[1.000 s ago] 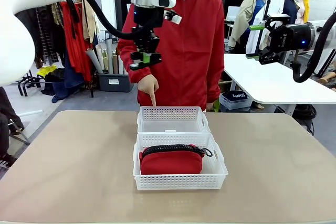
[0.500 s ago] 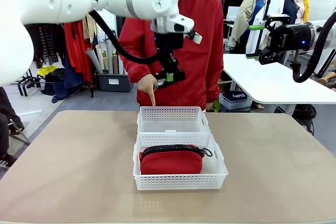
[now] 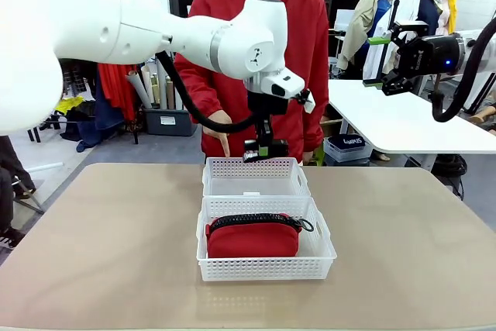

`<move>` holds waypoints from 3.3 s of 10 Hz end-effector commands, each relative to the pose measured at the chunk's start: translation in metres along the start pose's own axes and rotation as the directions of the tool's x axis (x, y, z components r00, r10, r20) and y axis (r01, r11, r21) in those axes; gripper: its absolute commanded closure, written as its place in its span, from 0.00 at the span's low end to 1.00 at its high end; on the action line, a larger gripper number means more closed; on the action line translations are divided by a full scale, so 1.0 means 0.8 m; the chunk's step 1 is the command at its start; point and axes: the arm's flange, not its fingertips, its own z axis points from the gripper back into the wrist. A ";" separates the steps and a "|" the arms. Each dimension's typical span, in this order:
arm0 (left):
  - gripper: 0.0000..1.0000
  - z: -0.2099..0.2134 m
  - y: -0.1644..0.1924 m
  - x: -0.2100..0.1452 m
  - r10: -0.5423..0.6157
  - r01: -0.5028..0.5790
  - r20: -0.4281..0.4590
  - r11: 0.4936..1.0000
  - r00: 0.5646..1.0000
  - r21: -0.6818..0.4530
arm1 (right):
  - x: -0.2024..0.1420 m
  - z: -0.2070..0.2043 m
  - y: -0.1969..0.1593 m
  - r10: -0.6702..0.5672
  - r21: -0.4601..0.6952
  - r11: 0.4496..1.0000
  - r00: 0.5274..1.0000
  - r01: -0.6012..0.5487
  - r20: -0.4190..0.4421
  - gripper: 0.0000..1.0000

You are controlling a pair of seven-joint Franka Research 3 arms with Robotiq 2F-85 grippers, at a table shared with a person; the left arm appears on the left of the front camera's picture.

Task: Distribute items into two baskets.
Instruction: Place the picked Stapler into the Organizing basket as instructed by the person.

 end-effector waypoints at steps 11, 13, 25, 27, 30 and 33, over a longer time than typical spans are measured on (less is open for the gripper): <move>1.00 -0.044 0.034 -0.005 -0.096 0.094 -0.045 0.995 0.994 -0.046 | -0.002 0.000 0.002 0.002 0.003 1.000 1.000 -0.002 0.001 0.00; 1.00 -0.067 0.040 -0.006 -0.123 0.120 -0.062 0.991 0.990 -0.056 | -0.002 0.000 0.002 0.002 0.003 1.000 1.000 -0.002 0.001 0.00; 1.00 -0.190 0.028 -0.023 -0.114 0.105 -0.128 0.991 0.985 -0.077 | -0.002 0.000 0.002 0.002 0.003 1.000 1.000 -0.002 0.001 0.00; 1.00 -0.199 0.025 -0.028 -0.109 0.096 -0.131 0.990 0.985 -0.100 | -0.002 0.000 0.002 0.002 0.003 1.000 1.000 -0.002 0.001 0.00; 0.72 -0.204 0.023 -0.030 -0.096 0.081 -0.149 0.991 0.984 -0.104 | -0.002 0.000 0.002 0.002 0.003 1.000 1.000 -0.002 0.001 0.00; 0.15 -0.203 0.023 -0.034 -0.088 0.072 -0.153 0.992 0.984 -0.104 | -0.002 0.000 0.002 0.002 0.003 1.000 1.000 -0.002 0.001 0.00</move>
